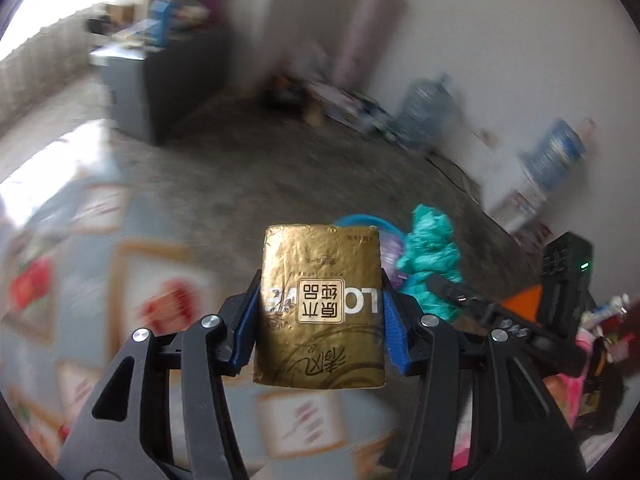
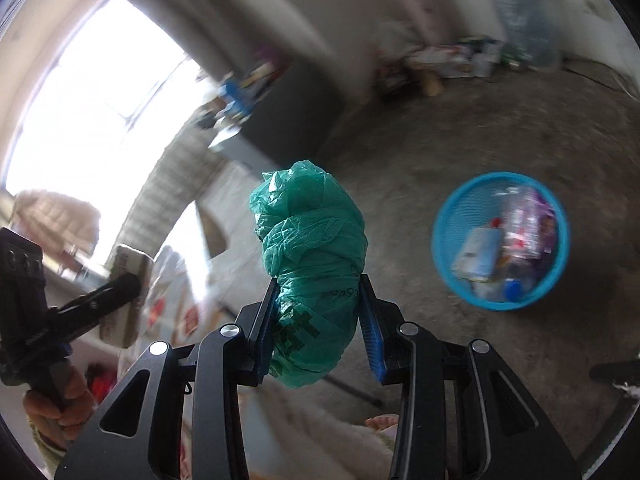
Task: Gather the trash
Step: 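Lift and carry the gold packet and green bag to the wastebasket, then open both tools to drop the packet and bag into the wastebasket, then move both tools back to the table toward the red wrapper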
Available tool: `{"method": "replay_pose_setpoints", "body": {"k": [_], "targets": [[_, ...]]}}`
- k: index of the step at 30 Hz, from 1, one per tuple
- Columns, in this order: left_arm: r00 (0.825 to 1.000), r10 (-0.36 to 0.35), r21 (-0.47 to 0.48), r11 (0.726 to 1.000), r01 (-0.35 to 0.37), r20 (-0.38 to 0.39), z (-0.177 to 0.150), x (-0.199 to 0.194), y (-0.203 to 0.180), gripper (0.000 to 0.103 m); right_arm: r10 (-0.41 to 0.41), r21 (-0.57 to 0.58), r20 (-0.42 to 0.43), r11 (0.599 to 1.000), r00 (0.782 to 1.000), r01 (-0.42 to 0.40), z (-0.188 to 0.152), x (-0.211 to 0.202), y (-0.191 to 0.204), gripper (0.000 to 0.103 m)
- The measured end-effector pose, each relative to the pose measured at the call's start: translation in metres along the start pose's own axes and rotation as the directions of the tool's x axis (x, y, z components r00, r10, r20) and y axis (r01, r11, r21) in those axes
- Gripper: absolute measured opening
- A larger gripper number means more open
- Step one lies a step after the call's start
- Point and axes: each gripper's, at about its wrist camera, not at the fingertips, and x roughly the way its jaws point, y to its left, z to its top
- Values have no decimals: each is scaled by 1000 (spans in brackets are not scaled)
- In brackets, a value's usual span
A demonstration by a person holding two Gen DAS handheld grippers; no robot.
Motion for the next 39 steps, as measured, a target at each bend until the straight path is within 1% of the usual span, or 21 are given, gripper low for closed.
{"method": "replay_pose_setpoints", "body": {"k": [3,6,9,10,11,12,13,14,15,17,18,20,23,26,29,31,34,36,39], "targets": [[996,-41,67,997,47,-81,29,52,-36,50,-70,84,24,994,997,67,16,2,-41,37],[989,-46,128,990,64,-142,47,101,-68,50,-116,152,28,982,993,111,32,13,-75,37],[984,-22,167,985,51,-175,61,153,-92,50,-160,200,27,968,987,152,46,28,-106,38],[983,-18,172,984,50,-183,64,167,-98,57,-175,211,25,963,984,166,48,32,-118,39],[983,-11,171,984,43,-183,67,182,-102,74,-196,219,21,958,980,187,54,42,-132,43],[985,-3,173,984,34,-174,69,194,-106,82,-201,224,14,955,979,193,58,52,-142,49],[987,9,176,984,21,-163,69,203,-108,84,-205,228,3,953,979,199,59,60,-153,62],[987,26,179,984,3,-161,69,212,-110,84,-231,237,-21,944,973,230,62,72,-166,64],[985,40,178,984,-9,-169,72,220,-110,84,-269,248,-42,930,962,271,63,83,-179,64],[983,50,152,988,-23,-174,73,224,-105,84,-312,270,-77,908,947,321,60,94,-197,64],[985,40,130,991,-18,-169,73,221,-100,84,-314,297,-80,899,946,323,57,93,-203,64],[987,18,107,994,-1,-162,71,208,-88,84,-285,332,-48,899,957,284,50,85,-206,64],[991,31,119,993,-16,-129,69,181,-78,84,-287,324,-10,905,958,275,44,70,-195,64],[996,33,127,992,-21,-89,67,140,-66,84,-253,309,33,923,967,231,43,54,-176,64],[999,40,140,990,-34,-36,58,88,-53,84,-211,251,61,949,976,189,44,36,-137,64],[999,45,147,988,-46,8,44,49,-41,84,-160,194,72,970,984,144,43,26,-107,64],[995,69,108,991,-76,66,21,-5,-14,84,-86,112,60,991,994,79,40,17,-67,64],[989,100,68,992,-108,105,2,-39,6,84,-25,51,37,998,999,23,37,13,-36,64],[970,171,-9,985,-172,172,-34,-93,41,84,50,-31,-16,998,999,-50,28,11,1,64]]}}
